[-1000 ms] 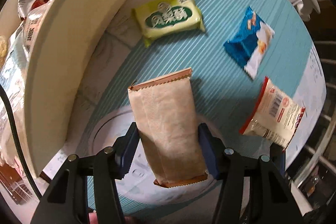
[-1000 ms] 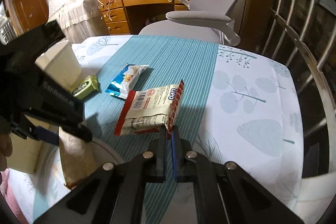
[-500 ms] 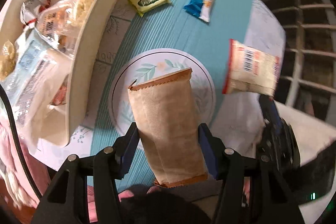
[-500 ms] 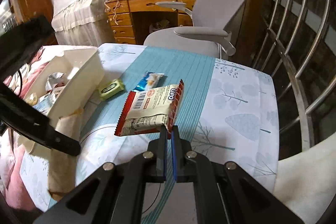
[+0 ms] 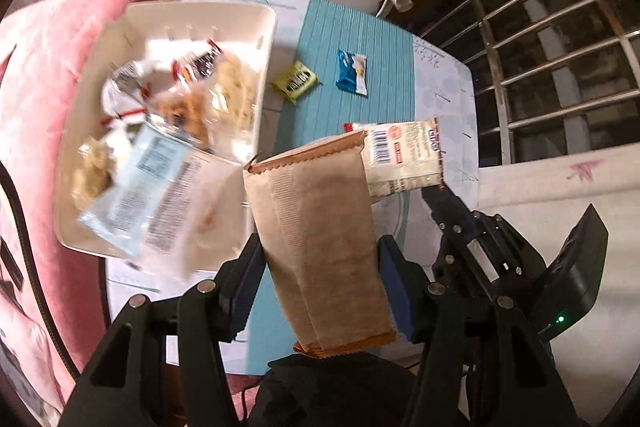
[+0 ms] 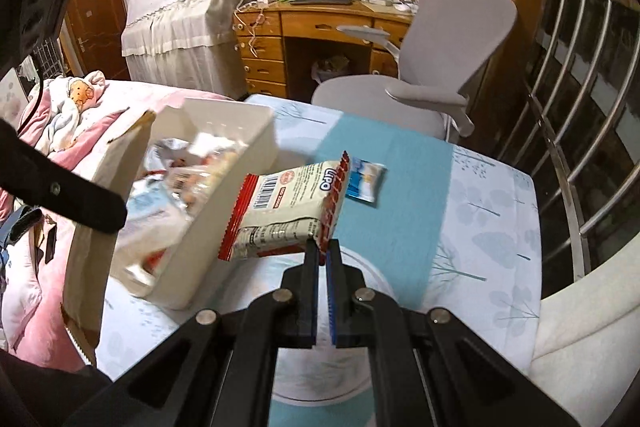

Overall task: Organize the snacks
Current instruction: 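Drop the brown packet into the tray with the left tool while the right tool drops the red-white packet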

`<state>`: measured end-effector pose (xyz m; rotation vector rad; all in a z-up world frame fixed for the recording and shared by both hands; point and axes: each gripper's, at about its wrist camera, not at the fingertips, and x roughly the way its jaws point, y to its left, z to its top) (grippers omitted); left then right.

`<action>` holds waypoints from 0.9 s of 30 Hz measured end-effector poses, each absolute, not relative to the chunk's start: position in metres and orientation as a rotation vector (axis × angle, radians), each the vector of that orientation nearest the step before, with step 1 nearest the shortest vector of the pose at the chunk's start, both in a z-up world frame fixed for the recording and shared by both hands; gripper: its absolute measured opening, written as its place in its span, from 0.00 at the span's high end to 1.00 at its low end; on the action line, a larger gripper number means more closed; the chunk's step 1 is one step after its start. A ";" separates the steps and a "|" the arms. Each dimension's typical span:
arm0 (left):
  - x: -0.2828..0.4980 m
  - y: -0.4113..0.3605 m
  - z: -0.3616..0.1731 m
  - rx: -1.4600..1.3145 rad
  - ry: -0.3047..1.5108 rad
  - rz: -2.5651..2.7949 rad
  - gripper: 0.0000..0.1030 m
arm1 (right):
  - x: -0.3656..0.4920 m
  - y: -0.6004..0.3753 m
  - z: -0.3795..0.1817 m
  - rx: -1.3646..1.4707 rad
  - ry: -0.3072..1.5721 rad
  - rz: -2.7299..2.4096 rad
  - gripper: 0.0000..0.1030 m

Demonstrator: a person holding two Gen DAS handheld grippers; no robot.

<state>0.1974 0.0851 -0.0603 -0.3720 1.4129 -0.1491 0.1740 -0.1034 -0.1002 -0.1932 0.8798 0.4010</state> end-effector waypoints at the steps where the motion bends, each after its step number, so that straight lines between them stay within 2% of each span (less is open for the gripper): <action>1: 0.193 0.096 -0.054 -0.360 1.399 -0.157 0.46 | 0.170 -0.095 -0.097 -0.189 0.878 0.400 0.97; 13: 0.182 0.190 -0.042 -0.243 1.338 -0.196 0.46 | 0.135 0.011 -0.075 -0.144 0.851 0.407 0.97; 21: 0.199 0.238 -0.044 -0.165 1.308 -0.217 0.48 | 0.129 0.067 -0.083 -0.084 0.851 0.403 0.96; 24: 0.203 0.248 -0.049 -0.177 1.329 -0.209 0.44 | 0.132 0.077 -0.090 -0.031 0.870 0.394 0.94; 26: 0.205 0.254 -0.054 -0.176 1.349 -0.219 0.35 | 0.133 0.080 -0.093 -0.005 0.883 0.392 0.92; 27: 0.205 0.255 -0.055 -0.169 1.353 -0.222 0.35 | 0.133 0.081 -0.094 -0.002 0.889 0.385 0.90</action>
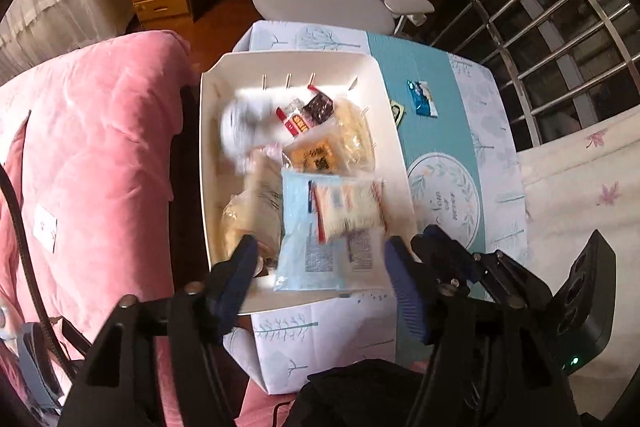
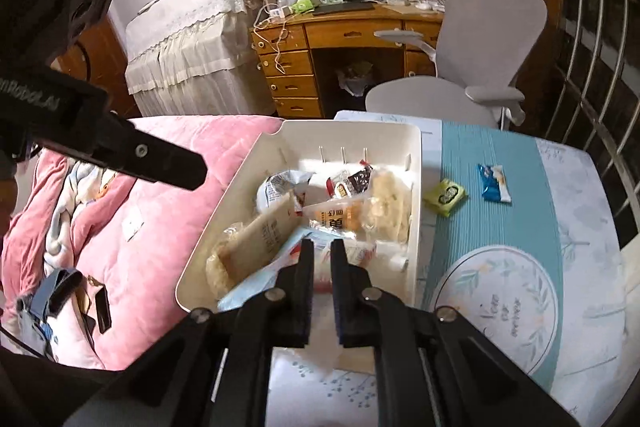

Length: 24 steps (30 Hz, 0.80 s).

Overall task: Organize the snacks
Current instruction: 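Drop the brown packet into the tray with the left tool while the right tool drops the red-white packet, then grasp the green square packet with the left tool while the right tool grasps the blue-white snack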

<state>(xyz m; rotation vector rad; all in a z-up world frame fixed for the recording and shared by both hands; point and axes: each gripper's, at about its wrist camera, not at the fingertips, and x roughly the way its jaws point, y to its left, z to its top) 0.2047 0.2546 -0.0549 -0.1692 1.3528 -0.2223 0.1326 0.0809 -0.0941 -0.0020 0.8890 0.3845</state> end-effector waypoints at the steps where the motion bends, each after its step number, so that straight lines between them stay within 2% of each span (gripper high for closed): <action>1: 0.205 0.255 -0.055 -0.162 1.355 -0.224 0.34 | 0.133 0.081 -0.096 -0.002 0.896 0.373 0.88; 8: 0.207 0.234 -0.057 -0.115 1.368 -0.291 0.31 | 0.137 0.058 -0.101 0.089 0.968 0.305 0.78; 13: 0.221 0.203 -0.055 -0.084 1.350 -0.370 0.30 | 0.141 0.022 -0.105 0.166 1.029 0.248 0.62; 24: 0.290 0.114 -0.063 0.048 1.260 -0.501 0.30 | 0.202 -0.084 -0.124 0.406 1.098 0.146 0.47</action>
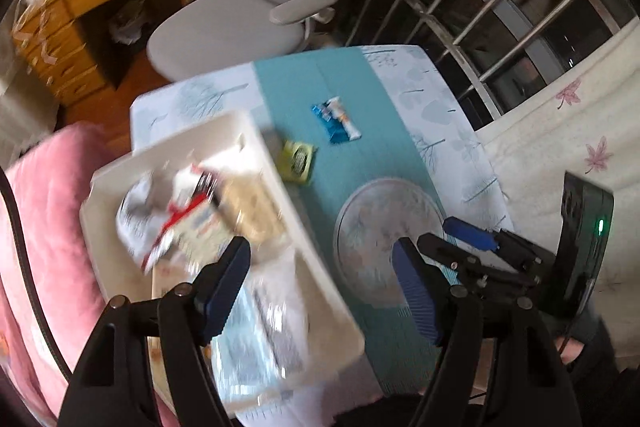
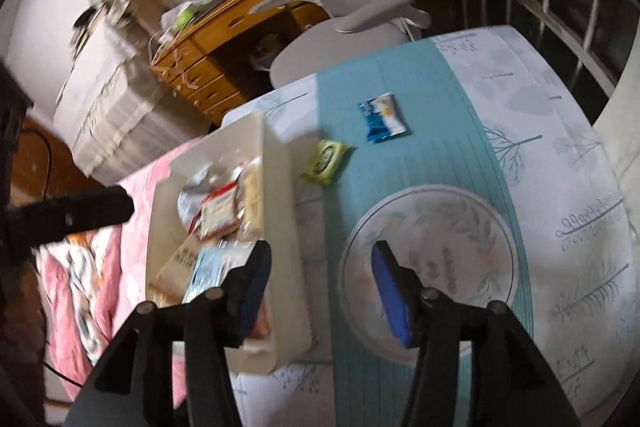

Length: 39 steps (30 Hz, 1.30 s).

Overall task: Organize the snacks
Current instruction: 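Grasp the green square packet with the left tool while the right tool grasps the blue-white snack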

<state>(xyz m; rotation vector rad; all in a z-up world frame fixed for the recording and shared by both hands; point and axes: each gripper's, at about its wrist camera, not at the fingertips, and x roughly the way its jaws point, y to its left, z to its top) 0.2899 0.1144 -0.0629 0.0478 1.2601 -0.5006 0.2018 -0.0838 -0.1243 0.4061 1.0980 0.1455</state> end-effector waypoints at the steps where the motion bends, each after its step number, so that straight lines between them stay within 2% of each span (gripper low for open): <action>1: 0.300 0.104 -0.067 0.068 1.252 -0.515 0.30 | 0.210 -0.092 -0.127 0.428 1.102 0.142 0.46; 7: 0.344 0.062 -0.098 0.184 1.279 -0.514 0.30 | 0.269 -0.135 -0.148 0.537 1.116 0.132 0.45; 17: 0.401 0.013 -0.167 0.323 1.451 -0.507 0.34 | 0.349 -0.154 -0.192 0.534 1.104 0.204 0.43; 23: 0.421 -0.007 -0.205 0.423 1.566 -0.486 0.40 | 0.371 -0.153 -0.220 0.493 1.087 0.293 0.43; 30: 0.439 -0.019 -0.236 0.438 1.658 -0.459 0.43 | 0.384 -0.142 -0.243 0.364 1.062 0.310 0.43; 34: 0.444 -0.022 -0.252 0.465 1.695 -0.437 0.52 | 0.386 -0.136 -0.250 0.303 1.041 0.315 0.43; 39: 0.447 -0.022 -0.265 0.478 1.721 -0.425 0.53 | 0.392 -0.132 -0.258 0.261 1.027 0.326 0.43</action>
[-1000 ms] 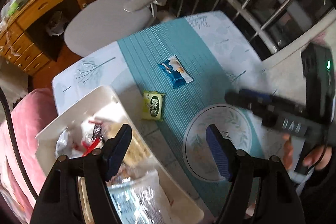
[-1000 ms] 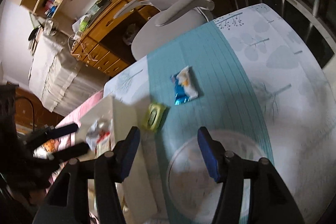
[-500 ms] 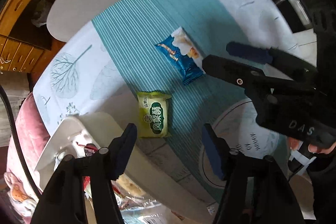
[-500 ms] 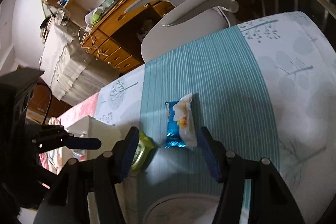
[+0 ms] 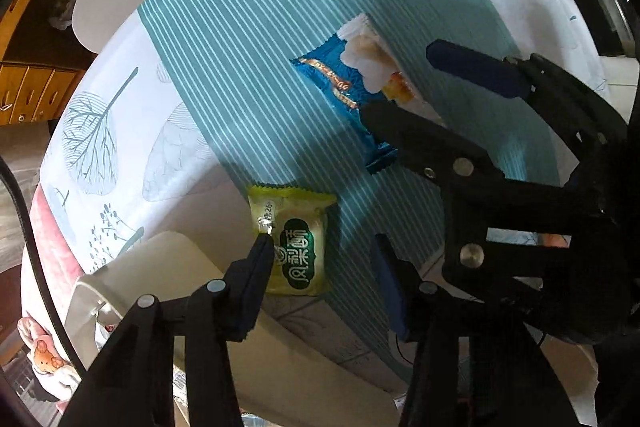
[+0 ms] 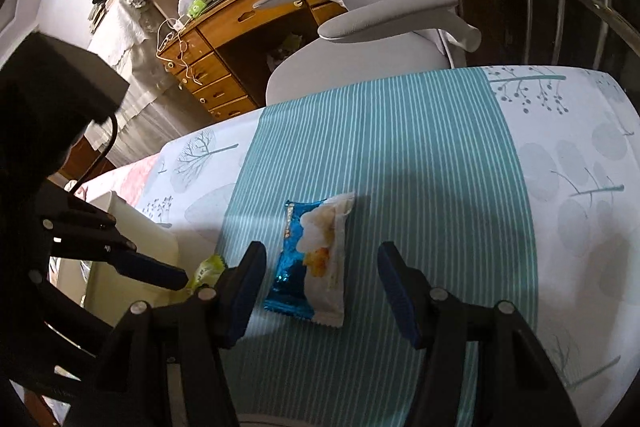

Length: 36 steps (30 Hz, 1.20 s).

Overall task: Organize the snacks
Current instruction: 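Grasp the green square packet with the left tool while the right tool grasps the blue-white snack, then drop the green packet into the tray with the left tool while the right tool drops the blue snack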

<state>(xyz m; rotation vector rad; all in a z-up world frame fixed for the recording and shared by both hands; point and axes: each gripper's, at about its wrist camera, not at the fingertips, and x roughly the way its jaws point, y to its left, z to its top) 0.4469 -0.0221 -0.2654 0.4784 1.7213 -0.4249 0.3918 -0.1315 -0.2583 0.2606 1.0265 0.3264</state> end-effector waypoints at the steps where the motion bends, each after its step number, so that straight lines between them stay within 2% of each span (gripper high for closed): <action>1: 0.448 -0.022 -0.268 0.483 1.724 -0.422 0.53 | 0.393 -0.131 -0.260 0.251 1.028 0.328 0.44; 11: 0.453 -0.032 -0.284 0.558 1.717 -0.373 0.55 | 0.399 -0.118 -0.264 0.106 1.024 0.345 0.48; 14: 0.454 -0.030 -0.291 0.578 1.721 -0.365 0.58 | 0.398 -0.114 -0.264 0.060 1.020 0.336 0.54; 16: 0.454 -0.030 -0.292 0.575 1.722 -0.365 0.60 | 0.398 -0.114 -0.265 0.067 1.025 0.358 0.68; 17: 0.455 -0.029 -0.293 0.559 1.725 -0.367 0.61 | 0.398 -0.115 -0.265 0.089 1.034 0.373 0.71; 20: 0.457 -0.026 -0.293 0.516 1.738 -0.376 0.66 | 0.397 -0.117 -0.265 0.109 1.047 0.359 0.73; 27: 0.456 -0.014 -0.293 0.500 1.721 -0.343 0.67 | 0.390 -0.125 -0.262 0.126 1.080 0.325 0.76; 36: 0.442 -0.005 -0.239 0.346 1.678 -0.397 0.67 | 0.360 -0.161 -0.232 0.218 1.069 0.185 0.77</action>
